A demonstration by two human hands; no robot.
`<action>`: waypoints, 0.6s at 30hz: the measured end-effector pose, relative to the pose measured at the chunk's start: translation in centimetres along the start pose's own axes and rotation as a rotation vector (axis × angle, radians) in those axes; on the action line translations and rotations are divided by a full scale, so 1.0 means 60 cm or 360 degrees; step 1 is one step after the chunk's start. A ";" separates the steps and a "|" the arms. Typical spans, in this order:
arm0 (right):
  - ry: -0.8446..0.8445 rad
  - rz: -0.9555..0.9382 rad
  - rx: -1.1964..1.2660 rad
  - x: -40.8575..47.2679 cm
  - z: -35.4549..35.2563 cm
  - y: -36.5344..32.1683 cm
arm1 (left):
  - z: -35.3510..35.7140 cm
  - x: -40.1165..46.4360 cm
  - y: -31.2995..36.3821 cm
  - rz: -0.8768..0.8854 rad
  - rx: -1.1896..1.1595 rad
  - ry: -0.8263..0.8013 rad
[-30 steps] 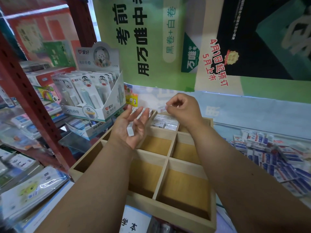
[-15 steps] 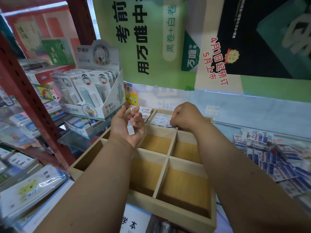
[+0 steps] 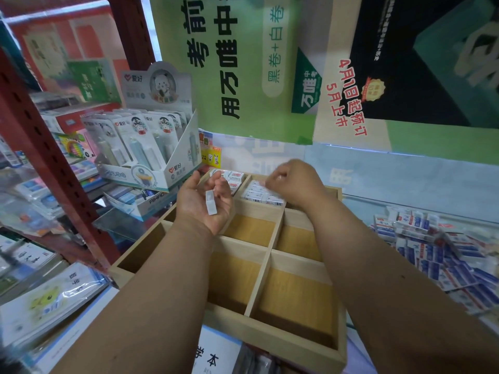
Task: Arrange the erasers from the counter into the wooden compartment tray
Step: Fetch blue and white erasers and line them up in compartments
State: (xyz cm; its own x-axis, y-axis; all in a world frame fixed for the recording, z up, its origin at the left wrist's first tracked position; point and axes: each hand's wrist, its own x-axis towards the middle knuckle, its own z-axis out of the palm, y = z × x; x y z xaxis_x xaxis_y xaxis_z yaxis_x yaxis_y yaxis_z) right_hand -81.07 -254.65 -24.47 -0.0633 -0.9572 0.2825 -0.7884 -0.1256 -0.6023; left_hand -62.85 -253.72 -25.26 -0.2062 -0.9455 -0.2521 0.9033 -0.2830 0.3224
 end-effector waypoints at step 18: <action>-0.0459 -0.0493 0.0803 -0.031 0.034 -0.064 | 0.006 0.008 -0.008 0.0202 0.0220 0.0011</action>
State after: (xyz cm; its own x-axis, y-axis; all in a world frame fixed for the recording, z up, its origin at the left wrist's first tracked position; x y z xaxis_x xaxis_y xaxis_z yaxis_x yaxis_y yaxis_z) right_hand -76.69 -252.95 -24.22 0.3424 -0.8797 0.3301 -0.3556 -0.4465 -0.8211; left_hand -63.53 -254.07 -25.17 -0.0909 -0.9740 -0.2077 0.8615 -0.1815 0.4742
